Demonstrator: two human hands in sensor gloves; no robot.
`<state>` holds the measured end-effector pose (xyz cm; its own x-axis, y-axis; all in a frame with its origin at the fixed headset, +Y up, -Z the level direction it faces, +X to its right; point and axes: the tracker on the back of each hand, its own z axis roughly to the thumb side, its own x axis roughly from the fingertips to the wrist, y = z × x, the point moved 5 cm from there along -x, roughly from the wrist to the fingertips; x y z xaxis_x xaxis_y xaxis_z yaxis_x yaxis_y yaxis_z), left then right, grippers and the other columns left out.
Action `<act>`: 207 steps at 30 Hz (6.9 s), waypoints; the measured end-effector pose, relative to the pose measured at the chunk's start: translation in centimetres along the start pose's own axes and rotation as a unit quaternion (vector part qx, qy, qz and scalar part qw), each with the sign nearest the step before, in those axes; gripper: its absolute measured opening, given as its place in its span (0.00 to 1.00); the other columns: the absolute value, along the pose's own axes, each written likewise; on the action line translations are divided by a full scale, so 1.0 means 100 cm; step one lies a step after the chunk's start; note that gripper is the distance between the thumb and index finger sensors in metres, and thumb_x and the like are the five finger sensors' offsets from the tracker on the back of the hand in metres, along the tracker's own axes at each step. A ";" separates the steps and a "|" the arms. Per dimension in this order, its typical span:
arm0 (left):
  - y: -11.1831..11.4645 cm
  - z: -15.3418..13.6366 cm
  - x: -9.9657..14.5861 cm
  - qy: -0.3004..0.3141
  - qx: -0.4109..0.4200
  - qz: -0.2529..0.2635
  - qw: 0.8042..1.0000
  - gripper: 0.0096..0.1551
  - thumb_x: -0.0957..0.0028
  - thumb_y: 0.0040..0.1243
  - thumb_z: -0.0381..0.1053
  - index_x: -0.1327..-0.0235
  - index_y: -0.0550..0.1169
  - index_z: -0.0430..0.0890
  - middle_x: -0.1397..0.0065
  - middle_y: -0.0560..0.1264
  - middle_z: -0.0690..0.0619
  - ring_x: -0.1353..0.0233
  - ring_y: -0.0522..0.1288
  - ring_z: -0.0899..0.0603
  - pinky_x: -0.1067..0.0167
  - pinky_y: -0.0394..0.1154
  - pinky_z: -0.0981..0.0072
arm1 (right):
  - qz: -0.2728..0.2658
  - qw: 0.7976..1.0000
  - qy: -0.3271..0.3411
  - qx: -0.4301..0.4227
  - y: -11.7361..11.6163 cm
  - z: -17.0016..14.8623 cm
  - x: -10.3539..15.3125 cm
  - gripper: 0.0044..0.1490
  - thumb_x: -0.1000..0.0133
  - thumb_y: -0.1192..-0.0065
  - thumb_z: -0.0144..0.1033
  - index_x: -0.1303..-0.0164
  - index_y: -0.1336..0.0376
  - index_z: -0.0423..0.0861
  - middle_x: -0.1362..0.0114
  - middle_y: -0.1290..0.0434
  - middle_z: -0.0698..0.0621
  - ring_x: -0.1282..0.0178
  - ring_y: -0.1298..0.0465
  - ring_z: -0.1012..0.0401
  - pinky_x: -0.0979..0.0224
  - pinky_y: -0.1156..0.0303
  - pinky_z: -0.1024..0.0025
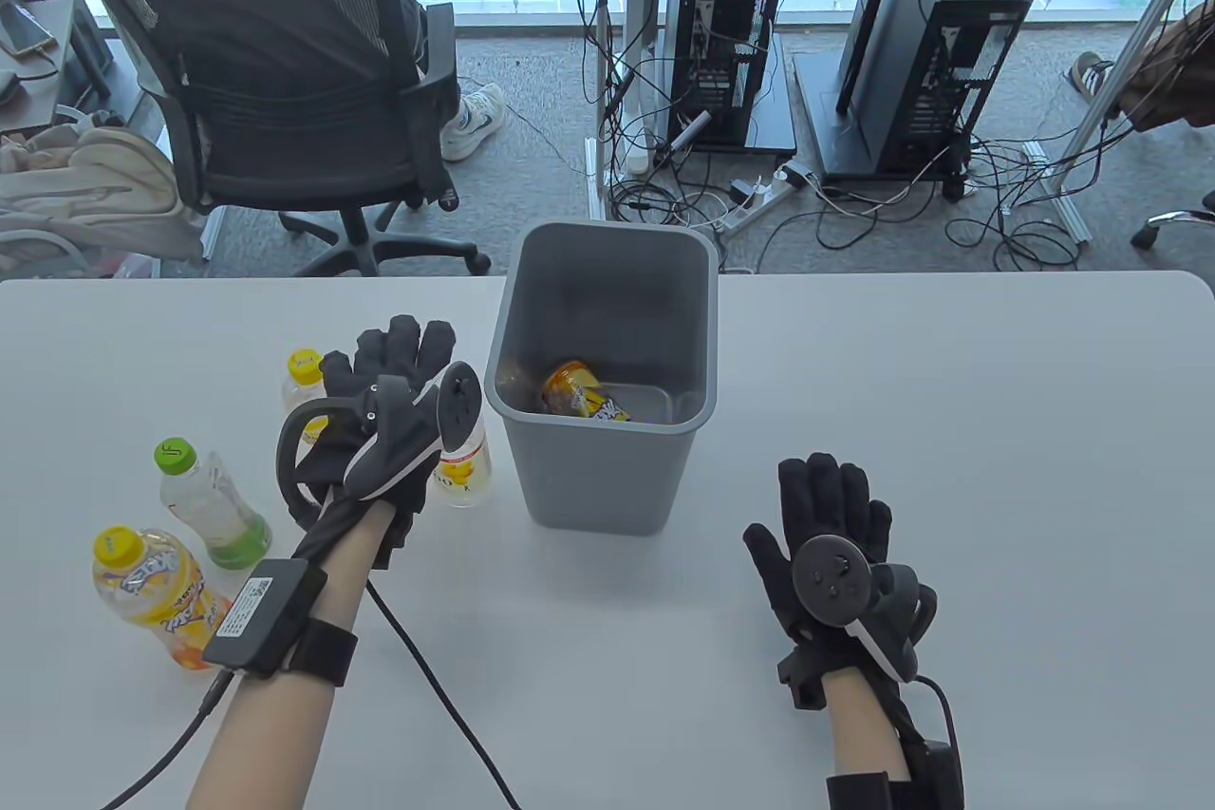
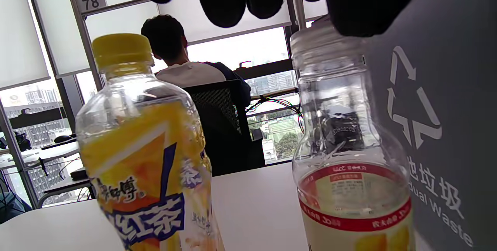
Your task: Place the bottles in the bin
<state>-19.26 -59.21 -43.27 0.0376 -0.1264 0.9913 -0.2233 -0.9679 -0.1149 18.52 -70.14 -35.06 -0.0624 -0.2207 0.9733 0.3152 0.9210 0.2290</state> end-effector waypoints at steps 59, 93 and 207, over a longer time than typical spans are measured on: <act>-0.116 0.085 0.052 0.094 0.083 0.227 0.966 0.43 0.47 0.54 0.70 0.19 0.58 0.62 0.15 0.66 0.55 0.20 0.73 0.43 0.25 0.68 0.43 | 0.003 1.000 -0.003 -0.019 -0.001 -0.002 -0.001 0.48 0.43 0.52 0.65 0.14 0.56 0.57 0.08 0.57 0.49 0.12 0.61 0.46 0.15 0.58 0.41; 0.025 -0.103 0.007 -0.118 0.063 -0.005 0.991 0.35 0.45 0.59 0.61 0.24 0.62 0.64 0.21 0.69 0.56 0.26 0.74 0.43 0.23 0.65 0.42 | 0.019 1.000 -0.006 -0.006 -0.004 -0.002 -0.001 0.48 0.43 0.52 0.65 0.14 0.56 0.57 0.08 0.57 0.49 0.12 0.60 0.46 0.15 0.57 0.41; -0.157 -0.067 0.056 -0.166 0.044 0.216 0.961 0.34 0.47 0.64 0.60 0.27 0.68 0.60 0.22 0.72 0.55 0.28 0.76 0.44 0.23 0.65 0.43 | 0.016 0.999 -0.002 -0.028 -0.004 -0.002 -0.001 0.48 0.43 0.52 0.65 0.14 0.56 0.57 0.08 0.57 0.48 0.12 0.60 0.46 0.15 0.56 0.41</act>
<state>-22.12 -43.29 -35.47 0.2722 -0.5680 0.7767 -0.2046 -0.8229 -0.5301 18.56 -70.55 -35.27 -0.0559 -0.1903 0.9801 0.3692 0.9081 0.1974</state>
